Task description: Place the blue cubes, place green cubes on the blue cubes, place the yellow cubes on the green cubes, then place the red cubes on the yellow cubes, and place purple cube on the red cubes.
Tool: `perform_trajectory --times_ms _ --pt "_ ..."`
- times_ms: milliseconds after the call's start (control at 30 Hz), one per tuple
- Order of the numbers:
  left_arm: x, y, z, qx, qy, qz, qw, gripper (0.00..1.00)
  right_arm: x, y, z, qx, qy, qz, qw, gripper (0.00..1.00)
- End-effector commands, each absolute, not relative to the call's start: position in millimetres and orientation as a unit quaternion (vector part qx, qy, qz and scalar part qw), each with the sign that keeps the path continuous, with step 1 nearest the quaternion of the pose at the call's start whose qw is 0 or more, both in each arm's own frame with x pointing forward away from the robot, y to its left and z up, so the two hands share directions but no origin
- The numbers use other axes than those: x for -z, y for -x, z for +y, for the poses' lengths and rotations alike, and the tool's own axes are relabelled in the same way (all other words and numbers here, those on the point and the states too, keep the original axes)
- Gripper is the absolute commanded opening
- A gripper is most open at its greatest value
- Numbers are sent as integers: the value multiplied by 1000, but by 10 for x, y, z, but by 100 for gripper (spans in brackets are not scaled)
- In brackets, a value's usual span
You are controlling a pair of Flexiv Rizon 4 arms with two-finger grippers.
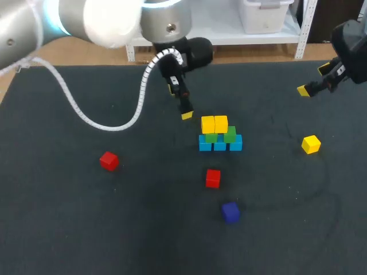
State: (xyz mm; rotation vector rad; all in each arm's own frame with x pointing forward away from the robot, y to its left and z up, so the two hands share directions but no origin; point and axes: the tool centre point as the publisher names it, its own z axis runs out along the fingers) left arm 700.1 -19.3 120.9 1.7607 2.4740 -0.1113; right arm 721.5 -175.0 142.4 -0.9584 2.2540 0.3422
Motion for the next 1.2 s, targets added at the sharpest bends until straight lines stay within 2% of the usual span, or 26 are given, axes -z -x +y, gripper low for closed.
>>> perform_trajectory --times_ms 33,300,500,767,1200 --pt "-1421 -6801 169 62 -535 824 176 100 -1422 -7217 -1755 -132 366 861 328 100" --pt "-1581 -6728 498 68 -449 857 242 100 -1422 -7217 -1755 -132 366 861 328 100" --pt "-1486 -6689 766 66 -383 874 291 100 -1422 -7217 -1755 -132 366 861 328 100" --pt "-1453 -6642 955 46 -316 870 375 100 -1422 -7217 -1755 -132 366 861 328 100" --pt "-1468 -6820 1254 68 -219 855 466 100 -1422 -7217 -1755 -132 366 861 328 100"
